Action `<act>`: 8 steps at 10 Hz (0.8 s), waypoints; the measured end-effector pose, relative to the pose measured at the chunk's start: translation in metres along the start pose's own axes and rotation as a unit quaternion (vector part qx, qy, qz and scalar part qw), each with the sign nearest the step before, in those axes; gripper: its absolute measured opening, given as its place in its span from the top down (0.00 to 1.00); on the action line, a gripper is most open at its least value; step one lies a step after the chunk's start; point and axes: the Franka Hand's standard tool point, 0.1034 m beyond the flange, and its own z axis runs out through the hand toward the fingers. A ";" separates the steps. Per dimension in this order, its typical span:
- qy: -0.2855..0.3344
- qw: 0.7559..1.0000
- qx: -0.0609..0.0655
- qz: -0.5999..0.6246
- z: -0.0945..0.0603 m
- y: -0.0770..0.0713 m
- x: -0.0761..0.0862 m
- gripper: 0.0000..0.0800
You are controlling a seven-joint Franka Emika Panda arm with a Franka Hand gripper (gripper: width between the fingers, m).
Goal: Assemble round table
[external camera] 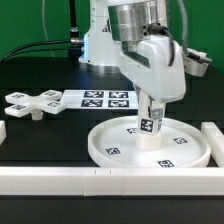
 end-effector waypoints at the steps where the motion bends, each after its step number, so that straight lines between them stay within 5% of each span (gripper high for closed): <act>1: -0.002 1.000 0.002 0.029 0.000 0.000 0.001 0.49; 5: -0.022 0.979 0.011 0.201 0.001 0.003 0.002 0.49; 8: -0.031 0.932 0.036 0.360 0.002 0.004 0.002 0.49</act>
Offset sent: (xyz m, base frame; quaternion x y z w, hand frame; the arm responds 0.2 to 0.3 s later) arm 0.0000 0.0000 0.0000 0.0000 0.0000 0.1938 0.9810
